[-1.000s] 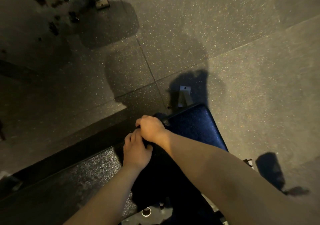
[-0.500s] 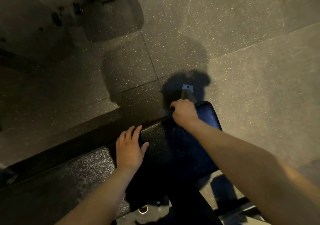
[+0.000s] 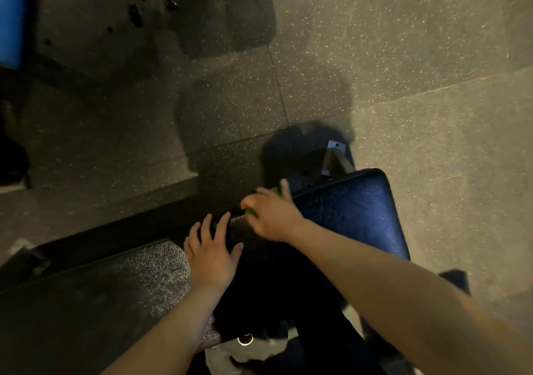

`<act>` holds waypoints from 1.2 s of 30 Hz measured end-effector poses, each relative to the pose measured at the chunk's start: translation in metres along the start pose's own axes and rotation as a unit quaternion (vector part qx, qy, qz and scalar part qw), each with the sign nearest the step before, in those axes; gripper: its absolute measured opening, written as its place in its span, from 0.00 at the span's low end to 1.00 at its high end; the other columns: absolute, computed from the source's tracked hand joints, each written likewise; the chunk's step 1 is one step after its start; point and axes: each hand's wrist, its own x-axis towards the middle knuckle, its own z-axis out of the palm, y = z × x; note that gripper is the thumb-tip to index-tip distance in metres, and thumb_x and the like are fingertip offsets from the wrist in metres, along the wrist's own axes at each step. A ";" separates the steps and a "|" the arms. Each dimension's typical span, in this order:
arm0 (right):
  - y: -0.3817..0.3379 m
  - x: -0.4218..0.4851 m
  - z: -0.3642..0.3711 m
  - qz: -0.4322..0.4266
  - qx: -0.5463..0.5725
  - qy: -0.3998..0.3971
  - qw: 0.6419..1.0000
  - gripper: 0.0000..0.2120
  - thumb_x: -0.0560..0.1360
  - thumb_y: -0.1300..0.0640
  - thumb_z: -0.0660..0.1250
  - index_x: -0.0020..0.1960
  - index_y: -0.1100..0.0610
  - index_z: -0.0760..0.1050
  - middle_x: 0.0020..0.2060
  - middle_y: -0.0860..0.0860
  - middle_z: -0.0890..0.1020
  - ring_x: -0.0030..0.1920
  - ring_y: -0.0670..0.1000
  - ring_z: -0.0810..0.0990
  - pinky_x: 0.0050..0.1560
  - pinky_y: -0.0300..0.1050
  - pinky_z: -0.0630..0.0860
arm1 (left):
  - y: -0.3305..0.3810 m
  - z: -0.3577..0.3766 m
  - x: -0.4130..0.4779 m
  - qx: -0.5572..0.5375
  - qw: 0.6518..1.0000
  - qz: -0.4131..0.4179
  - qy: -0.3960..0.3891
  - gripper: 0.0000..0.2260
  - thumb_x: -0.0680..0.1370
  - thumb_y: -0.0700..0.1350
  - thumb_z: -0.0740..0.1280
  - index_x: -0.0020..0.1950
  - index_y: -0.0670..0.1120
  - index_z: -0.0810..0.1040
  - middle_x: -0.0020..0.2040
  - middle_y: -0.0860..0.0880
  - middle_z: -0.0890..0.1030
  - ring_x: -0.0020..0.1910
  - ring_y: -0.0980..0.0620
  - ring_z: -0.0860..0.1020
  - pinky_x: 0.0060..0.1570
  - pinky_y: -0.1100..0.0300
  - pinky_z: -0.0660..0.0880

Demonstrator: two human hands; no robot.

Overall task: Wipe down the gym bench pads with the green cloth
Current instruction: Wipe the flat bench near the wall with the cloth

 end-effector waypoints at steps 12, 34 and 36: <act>0.025 0.006 0.020 0.158 -0.016 0.139 0.978 0.15 0.76 0.63 0.59 0.61 0.58 0.77 0.55 0.56 0.79 0.55 0.58 0.75 0.64 0.51 0.68 | -0.034 -0.002 -0.009 -0.013 0.999 0.040 0.008 0.34 0.81 0.57 0.64 0.82 0.58 0.49 0.83 0.47 0.47 0.81 0.42 0.43 0.79 0.43 0.50; -0.021 0.009 0.036 0.127 -0.051 0.133 0.982 0.16 0.78 0.60 0.59 0.63 0.53 0.79 0.62 0.54 0.78 0.60 0.57 0.74 0.69 0.53 0.65 | -0.135 -0.025 -0.025 -0.052 0.996 -0.072 -0.021 0.37 0.80 0.59 0.65 0.81 0.61 0.45 0.82 0.50 0.41 0.78 0.34 0.36 0.77 0.39 0.49; -0.017 0.006 0.037 0.158 -0.017 0.141 0.977 0.17 0.79 0.61 0.57 0.64 0.54 0.77 0.64 0.54 0.77 0.62 0.58 0.72 0.66 0.53 0.69 | -0.137 -0.025 -0.025 -0.049 0.996 -0.067 -0.022 0.37 0.80 0.59 0.65 0.81 0.61 0.45 0.82 0.50 0.42 0.79 0.35 0.36 0.77 0.39 0.51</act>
